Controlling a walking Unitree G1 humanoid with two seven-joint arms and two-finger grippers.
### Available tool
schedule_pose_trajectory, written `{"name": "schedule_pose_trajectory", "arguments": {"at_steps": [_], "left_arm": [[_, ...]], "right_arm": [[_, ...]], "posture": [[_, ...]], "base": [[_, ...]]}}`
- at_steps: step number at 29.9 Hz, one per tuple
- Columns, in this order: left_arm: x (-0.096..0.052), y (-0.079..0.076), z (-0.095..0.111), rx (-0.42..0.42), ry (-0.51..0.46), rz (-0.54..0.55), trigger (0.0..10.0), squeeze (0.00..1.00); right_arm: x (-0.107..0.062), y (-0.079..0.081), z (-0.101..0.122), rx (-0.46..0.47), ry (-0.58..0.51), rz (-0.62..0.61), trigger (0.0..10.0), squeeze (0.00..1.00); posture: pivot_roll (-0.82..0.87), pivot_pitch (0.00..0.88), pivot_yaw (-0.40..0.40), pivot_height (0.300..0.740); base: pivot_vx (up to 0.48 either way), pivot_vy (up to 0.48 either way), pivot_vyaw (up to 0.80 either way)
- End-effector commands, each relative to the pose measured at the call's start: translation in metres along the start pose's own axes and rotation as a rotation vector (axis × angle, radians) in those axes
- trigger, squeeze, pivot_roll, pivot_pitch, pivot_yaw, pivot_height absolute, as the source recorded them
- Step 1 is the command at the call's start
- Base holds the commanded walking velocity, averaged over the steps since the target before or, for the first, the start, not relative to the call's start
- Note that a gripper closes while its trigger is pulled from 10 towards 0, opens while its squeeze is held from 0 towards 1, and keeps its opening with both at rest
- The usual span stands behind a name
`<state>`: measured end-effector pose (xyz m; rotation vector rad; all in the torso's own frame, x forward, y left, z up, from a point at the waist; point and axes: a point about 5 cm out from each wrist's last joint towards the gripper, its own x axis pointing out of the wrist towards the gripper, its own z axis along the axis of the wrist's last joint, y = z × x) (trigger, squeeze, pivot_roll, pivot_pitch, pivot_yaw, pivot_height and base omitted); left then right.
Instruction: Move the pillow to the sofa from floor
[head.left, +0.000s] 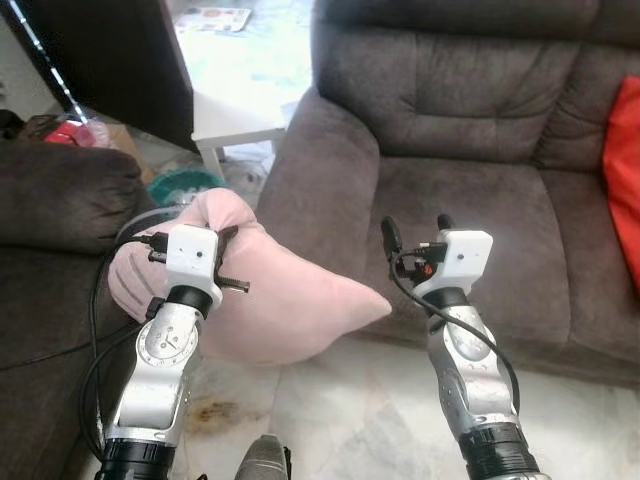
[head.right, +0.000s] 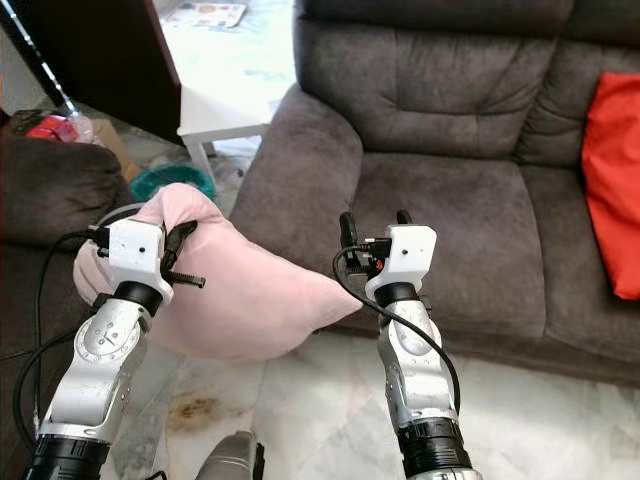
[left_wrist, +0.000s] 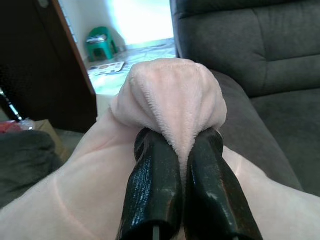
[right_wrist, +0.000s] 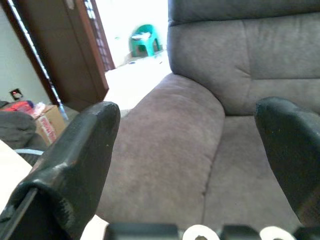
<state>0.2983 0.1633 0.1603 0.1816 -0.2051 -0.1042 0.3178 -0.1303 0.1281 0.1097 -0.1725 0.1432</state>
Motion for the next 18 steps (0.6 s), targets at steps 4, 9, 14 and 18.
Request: {"name": "schedule_pose_trajectory", "arguments": {"at_steps": [4,9,14,18], "left_arm": [[0.0047,0.0,0.0239,0.005,-0.106,-0.01,10.0,0.0],[0.0045,-0.0022,0.0229,-0.004,-0.102,-0.018,10.0,0.0],[0.0055,-0.0026,0.0226,-0.007,-0.103,-0.026,10.0,0.0],[0.0059,-0.0034,0.0224,-0.006,-0.102,-0.031,10.0,0.0]], "right_arm": [[-0.0014,-0.0007,0.0,0.015,-0.014,0.005,10.0,0.0],[-0.0014,-0.0034,-0.0019,-0.005,0.002,-0.004,10.0,0.0],[0.0009,-0.0037,0.001,0.001,-0.006,-0.006,10.0,0.0],[0.0011,-0.0038,-0.0003,-0.001,-0.002,-0.007,10.0,0.0]], "posture": [[0.24,0.074,0.015,0.74],[0.24,0.069,0.014,0.74],[0.23,0.059,0.017,0.74],[0.23,0.047,0.018,0.74]], "base": [[0.0,0.0,0.0],[0.0,0.0,0.0],[0.0,0.0,0.0],[0.0,0.0,0.0]]}}
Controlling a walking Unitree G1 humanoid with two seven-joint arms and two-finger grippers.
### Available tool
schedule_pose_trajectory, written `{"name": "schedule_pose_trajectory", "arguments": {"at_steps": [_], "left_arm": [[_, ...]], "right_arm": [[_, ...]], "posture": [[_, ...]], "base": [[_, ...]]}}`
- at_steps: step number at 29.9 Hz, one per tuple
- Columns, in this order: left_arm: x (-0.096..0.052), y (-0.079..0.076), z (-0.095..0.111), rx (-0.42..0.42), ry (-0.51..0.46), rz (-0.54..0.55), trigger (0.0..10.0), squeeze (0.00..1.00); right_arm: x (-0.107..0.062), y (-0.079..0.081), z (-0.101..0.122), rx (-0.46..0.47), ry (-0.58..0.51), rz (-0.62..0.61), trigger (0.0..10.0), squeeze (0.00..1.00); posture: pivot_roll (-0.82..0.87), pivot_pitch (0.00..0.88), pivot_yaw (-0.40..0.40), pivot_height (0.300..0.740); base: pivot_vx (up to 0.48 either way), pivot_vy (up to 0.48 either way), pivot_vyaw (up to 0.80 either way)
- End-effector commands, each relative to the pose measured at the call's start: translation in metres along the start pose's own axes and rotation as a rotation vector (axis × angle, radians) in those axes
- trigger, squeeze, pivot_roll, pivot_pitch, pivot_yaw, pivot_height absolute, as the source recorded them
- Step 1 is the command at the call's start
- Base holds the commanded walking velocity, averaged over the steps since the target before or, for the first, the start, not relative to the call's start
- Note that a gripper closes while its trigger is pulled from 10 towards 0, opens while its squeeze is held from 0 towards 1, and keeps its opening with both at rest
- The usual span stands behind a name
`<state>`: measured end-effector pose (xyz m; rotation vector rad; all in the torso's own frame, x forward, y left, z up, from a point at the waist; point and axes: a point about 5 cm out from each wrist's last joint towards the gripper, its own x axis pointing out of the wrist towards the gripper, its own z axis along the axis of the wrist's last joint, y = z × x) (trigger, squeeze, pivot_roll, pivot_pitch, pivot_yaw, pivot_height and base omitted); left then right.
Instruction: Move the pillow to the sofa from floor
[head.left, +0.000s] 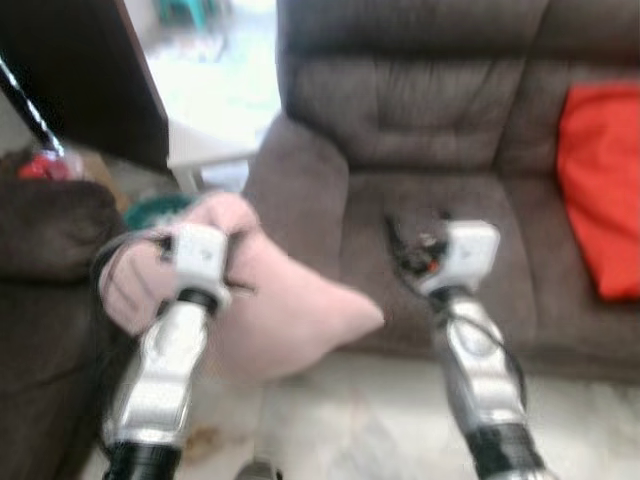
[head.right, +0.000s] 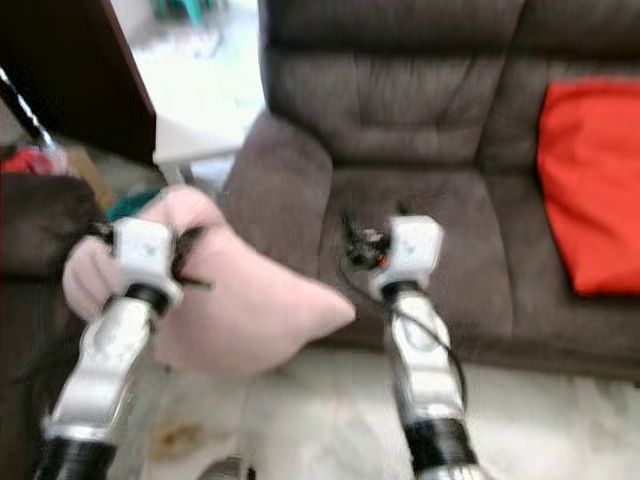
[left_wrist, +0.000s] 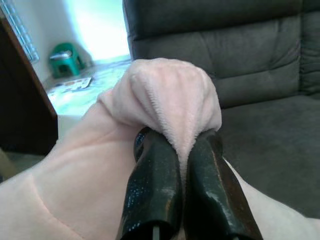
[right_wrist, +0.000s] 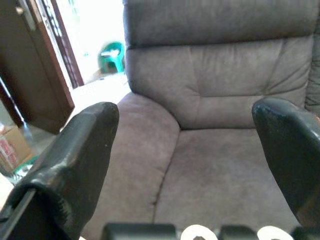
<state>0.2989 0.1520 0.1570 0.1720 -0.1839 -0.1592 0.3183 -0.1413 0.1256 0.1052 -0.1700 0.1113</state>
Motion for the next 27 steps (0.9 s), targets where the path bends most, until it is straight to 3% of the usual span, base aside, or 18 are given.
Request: {"name": "schedule_pose_trajectory", "arguments": {"at_steps": [1,15,22,27], "left_arm": [[0.004,0.008,0.024,0.013,-0.117,0.023,10.0,0.0],[0.007,0.007,0.02,0.045,-0.112,-0.006,10.0,0.0],[0.012,0.017,0.021,0.105,-0.12,-0.003,10.0,0.0],[0.014,0.016,0.015,0.071,-0.097,-0.014,10.0,0.0]], "right_arm": [[0.002,0.008,0.001,0.006,-0.003,0.024,10.0,0.0],[0.004,0.004,-0.001,-0.045,0.009,0.039,10.0,0.0],[0.002,0.006,-0.005,-0.048,0.014,0.044,10.0,0.0],[0.004,0.002,-0.002,-0.045,0.004,0.028,10.0,0.0]], "posture": [[0.23,0.047,0.018,0.74],[0.2,0.0,0.026,0.74],[0.19,0.0,0.031,0.74],[0.19,0.0,0.036,0.74]], "base": [[0.0,0.0,0.0],[0.0,0.0,0.0],[0.0,0.0,0.0],[0.0,0.0,0.0]]}}
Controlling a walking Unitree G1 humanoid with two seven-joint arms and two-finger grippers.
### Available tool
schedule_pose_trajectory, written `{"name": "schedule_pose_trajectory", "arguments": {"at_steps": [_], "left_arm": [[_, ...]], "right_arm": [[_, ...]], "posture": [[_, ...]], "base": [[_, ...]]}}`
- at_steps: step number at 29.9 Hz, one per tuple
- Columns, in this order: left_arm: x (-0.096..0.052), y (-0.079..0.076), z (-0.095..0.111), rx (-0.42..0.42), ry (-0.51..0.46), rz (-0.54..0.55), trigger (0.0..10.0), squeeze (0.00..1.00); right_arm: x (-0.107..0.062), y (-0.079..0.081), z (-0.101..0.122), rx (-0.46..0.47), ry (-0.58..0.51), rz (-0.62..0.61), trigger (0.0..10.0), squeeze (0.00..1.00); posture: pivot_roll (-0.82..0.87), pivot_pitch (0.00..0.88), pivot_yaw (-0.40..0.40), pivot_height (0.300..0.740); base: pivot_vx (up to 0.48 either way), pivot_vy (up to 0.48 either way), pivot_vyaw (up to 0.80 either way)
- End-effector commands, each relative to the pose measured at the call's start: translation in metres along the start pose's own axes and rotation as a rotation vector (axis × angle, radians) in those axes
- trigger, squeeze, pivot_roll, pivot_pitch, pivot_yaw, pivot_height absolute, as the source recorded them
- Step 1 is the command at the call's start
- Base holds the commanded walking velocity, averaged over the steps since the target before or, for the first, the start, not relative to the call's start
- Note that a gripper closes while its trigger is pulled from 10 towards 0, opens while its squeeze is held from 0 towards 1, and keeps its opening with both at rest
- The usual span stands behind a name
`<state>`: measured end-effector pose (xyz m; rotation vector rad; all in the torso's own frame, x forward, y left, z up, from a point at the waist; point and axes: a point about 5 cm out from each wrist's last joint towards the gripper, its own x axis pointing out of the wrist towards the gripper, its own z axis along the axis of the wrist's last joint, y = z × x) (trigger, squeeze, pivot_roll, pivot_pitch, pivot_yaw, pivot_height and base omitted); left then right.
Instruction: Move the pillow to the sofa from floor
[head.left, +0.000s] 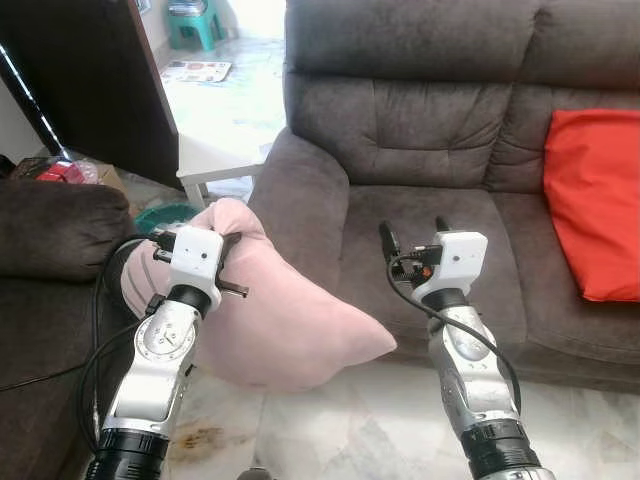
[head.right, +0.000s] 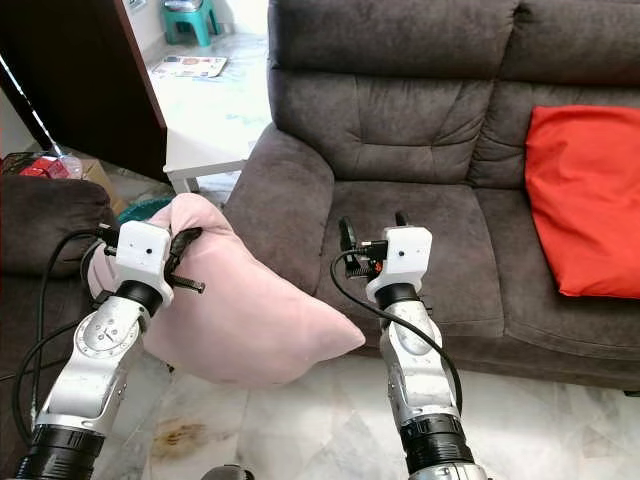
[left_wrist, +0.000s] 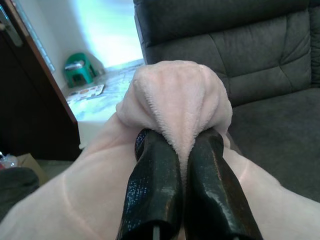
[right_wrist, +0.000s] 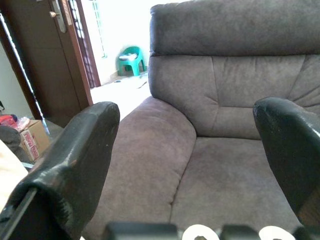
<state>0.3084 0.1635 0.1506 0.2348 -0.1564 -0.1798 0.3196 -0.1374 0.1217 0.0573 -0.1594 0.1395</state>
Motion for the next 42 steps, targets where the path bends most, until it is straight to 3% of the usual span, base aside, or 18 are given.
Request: {"name": "schedule_pose_trajectory", "arguments": {"at_steps": [1,3,5,6,8,10,11,12,13,16,19,23,27,29,30,32,36,42], "left_arm": [[0.01,0.003,0.027,0.037,-0.131,-0.002,10.0,0.0],[0.0,0.006,0.018,-0.019,-0.091,0.039,10.0,0.0],[-0.009,-0.001,0.011,0.009,-0.069,0.019,10.0,0.0],[-0.011,-0.004,0.009,0.032,-0.062,0.005,10.0,0.0],[-0.007,0.0,0.015,-0.002,-0.094,0.014,10.0,0.0],[-0.007,0.011,0.007,-0.129,-0.038,0.101,10.0,0.0],[-0.011,0.02,0.006,-0.181,-0.028,0.171,10.0,0.0],[-0.012,0.022,0.008,-0.078,-0.026,0.111,10.0,0.0],[-0.009,0.018,0.009,-0.005,-0.033,0.02,10.0,0.0],[-0.003,0.014,0.004,-0.038,-0.024,-0.013,10.0,0.0],[0.008,0.009,0.016,-0.021,-0.067,-0.038,10.0,0.0],[0.011,-0.003,0.022,-0.014,-0.072,-0.105,10.0,0.0],[0.012,-0.009,0.024,-0.001,-0.071,-0.155,10.0,0.0],[0.012,-0.011,0.025,-0.005,-0.068,-0.176,10.0,0.0],[0.014,-0.013,0.026,-0.008,-0.068,-0.202,10.0,0.0],[0.015,-0.014,0.027,0.002,-0.067,-0.22,10.0,0.0],[0.018,-0.015,0.029,0.021,-0.07,-0.248,10.0,0.0],[0.021,-0.017,0.033,0.029,-0.073,-0.278,10.0,0.0]], "right_arm": [[0.004,-0.003,0.003,-0.01,-0.004,-0.003,10.0,0.0],[0.005,-0.001,0.014,-0.033,-0.037,0.014,10.0,0.0],[0.004,-0.008,0.017,-0.054,-0.04,0.003,10.0,0.0],[0.003,-0.012,0.015,-0.079,-0.031,-0.004,10.0,0.0],[0.004,-0.01,0.01,-0.095,0.008,0.025,10.0,0.0],[0.001,-0.012,0.009,-0.074,0.03,0.009,10.0,0.0],[-0.002,-0.015,0.011,-0.016,0.022,-0.029,10.0,0.0],[-0.005,-0.02,0.014,0.035,0.017,-0.04,10.0,0.0],[-0.004,-0.022,0.012,0.009,0.025,-0.018,10.0,0.0],[-0.001,-0.024,0.006,-0.042,0.062,0.021,10.0,0.0],[0.006,-0.018,0.011,-0.087,0.042,0.062,10.0,0.0],[0.006,-0.006,0.009,-0.131,0.062,0.097,10.0,0.0],[0.005,-0.004,0.007,-0.162,0.08,0.137,10.0,0.0],[0.004,-0.006,0.001,-0.247,0.125,0.18,10.0,0.0],[0.001,-0.013,-0.011,-0.341,0.215,0.21,10.0,0.0],[-0.002,-0.017,-0.019,-0.404,0.276,0.259,10.0,0.0],[-0.006,-0.024,-0.031,-0.5,0.399,0.343,10.0,0.0],[-0.008,-0.034,-0.036,-0.573,0.49,0.383,10.0,0.0]], "posture": [[0.15,0.0,0.026,0.74],[0.15,0.0,0.036,0.74],[0.18,0.0,0.027,0.74],[0.19,0.0,0.034,0.74],[0.2,0.02,0.037,0.74],[0.19,0.018,0.046,0.74],[0.19,0.001,0.052,0.74],[0.16,0.0,0.058,0.74],[0.15,0.0,0.058,0.74],[0.15,0.0,0.061,0.74],[0.16,0.0,0.061,0.74],[0.17,0.002,0.069,0.74],[0.17,0.031,0.075,0.74],[0.17,0.05,0.074,0.74],[0.17,0.067,0.068,0.74],[0.17,0.075,0.064,0.74],[0.17,0.091,0.045,0.74],[0.17,0.103,0.038,0.74]], "base": [[0.0,0.0,0.0],[0.0,0.0,0.0],[0.0,0.0,0.0],[0.0,0.0,0.0],[0.0,0.0,0.0],[0.0,0.0,0.0],[0.0,0.0,0.0],[0.0,0.0,0.0],[0.0,0.0,0.0],[0.0,0.0,0.0],[0.0,0.0,0.0],[0.0,0.0,0.0],[0.0,0.0,0.0],[0.0,0.0,0.0],[0.0,0.0,0.0],[0.0,0.0,0.0],[0.0,0.0,0.0],[0.0,0.0,0.0]]}}
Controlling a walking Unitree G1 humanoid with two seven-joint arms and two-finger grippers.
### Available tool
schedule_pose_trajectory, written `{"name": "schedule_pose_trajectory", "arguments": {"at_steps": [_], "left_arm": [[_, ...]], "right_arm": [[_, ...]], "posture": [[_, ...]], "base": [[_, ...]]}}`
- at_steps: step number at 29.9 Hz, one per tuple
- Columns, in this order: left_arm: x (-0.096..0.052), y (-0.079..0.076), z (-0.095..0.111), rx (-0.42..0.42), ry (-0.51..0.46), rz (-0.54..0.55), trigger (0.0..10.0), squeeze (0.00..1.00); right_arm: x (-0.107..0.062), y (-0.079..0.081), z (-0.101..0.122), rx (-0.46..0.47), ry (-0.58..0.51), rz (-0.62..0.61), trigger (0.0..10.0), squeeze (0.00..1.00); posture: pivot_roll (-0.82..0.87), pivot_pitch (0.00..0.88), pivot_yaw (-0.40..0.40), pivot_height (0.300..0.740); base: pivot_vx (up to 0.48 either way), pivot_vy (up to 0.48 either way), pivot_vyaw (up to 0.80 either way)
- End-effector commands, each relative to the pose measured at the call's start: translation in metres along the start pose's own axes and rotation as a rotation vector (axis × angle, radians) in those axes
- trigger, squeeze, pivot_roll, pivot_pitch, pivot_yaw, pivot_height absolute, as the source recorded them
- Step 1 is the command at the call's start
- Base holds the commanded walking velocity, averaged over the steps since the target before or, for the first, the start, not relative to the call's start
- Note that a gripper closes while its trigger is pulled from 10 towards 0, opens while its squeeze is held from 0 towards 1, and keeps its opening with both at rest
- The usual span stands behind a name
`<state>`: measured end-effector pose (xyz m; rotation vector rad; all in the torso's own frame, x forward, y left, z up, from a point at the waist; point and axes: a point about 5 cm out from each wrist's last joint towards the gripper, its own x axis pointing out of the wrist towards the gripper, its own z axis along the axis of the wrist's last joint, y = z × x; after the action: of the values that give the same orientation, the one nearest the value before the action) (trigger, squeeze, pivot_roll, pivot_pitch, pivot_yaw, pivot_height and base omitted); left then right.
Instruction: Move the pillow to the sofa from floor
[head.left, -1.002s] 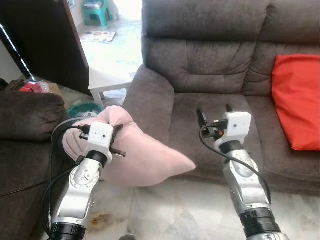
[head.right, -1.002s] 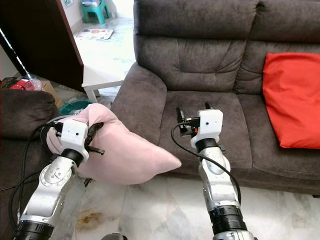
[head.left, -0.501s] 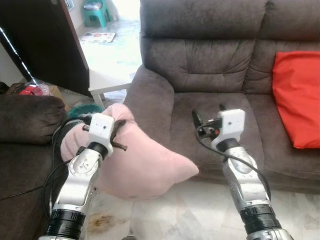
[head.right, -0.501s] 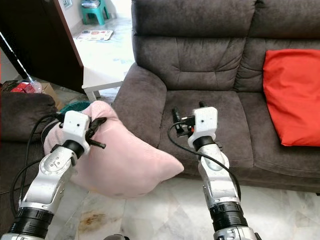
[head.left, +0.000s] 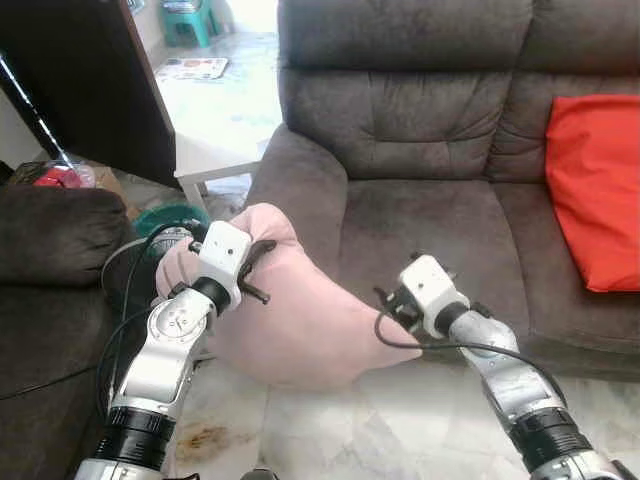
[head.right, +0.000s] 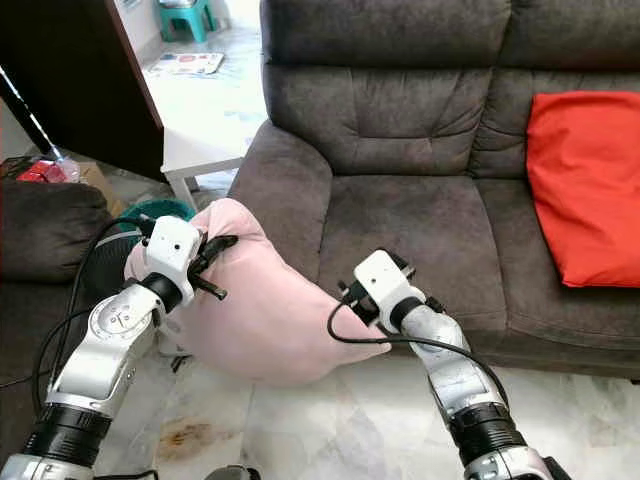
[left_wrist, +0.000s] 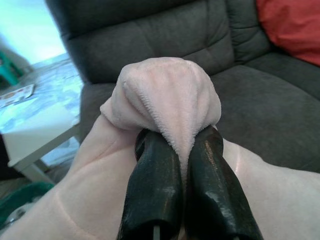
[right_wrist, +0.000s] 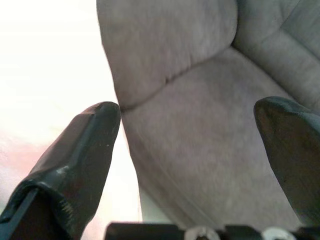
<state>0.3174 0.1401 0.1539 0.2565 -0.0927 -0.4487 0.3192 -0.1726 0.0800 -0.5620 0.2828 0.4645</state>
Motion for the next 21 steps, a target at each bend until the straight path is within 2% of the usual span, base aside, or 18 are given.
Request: {"name": "schedule_pose_trajectory", "arguments": {"at_steps": [1,6,8,11,12,21], "left_arm": [[0.005,0.005,0.027,0.047,-0.098,-0.007,10.0,0.0],[0.005,0.005,0.025,0.057,-0.083,-0.039,10.0,0.0],[0.004,0.003,0.023,0.068,-0.074,-0.069,10.0,0.0],[0.002,0.002,0.022,0.075,-0.065,-0.094,10.0,0.0],[0.001,0.002,0.02,0.089,-0.053,-0.104,10.0,0.0],[-0.002,0.0,0.012,0.125,-0.026,-0.106,10.0,0.0]], "right_arm": [[0.003,-0.002,0.003,-0.017,0.013,0.015,10.0,0.0],[-0.003,-0.005,0.003,-0.063,-0.013,0.119,10.0,0.0],[-0.006,-0.006,-0.007,-0.104,0.043,0.169,10.0,0.0],[-0.011,-0.005,-0.015,-0.115,0.078,0.231,10.0,0.0],[-0.015,-0.004,-0.024,-0.128,0.122,0.285,10.0,0.0],[-0.026,-0.01,-0.038,-0.113,0.212,0.348,10.0,0.0]], "posture": [[0.17,0.103,0.038,0.74],[0.17,0.108,0.038,0.74],[0.17,0.106,0.036,0.74],[0.17,0.104,0.035,0.74],[0.17,0.103,0.036,0.74],[0.17,0.072,0.029,0.74]], "base": [[0.0,0.0,0.0],[0.0,0.0,0.0],[0.0,0.0,0.0],[0.0,0.0,0.0],[0.0,0.0,0.0],[0.0,0.0,0.0]]}}
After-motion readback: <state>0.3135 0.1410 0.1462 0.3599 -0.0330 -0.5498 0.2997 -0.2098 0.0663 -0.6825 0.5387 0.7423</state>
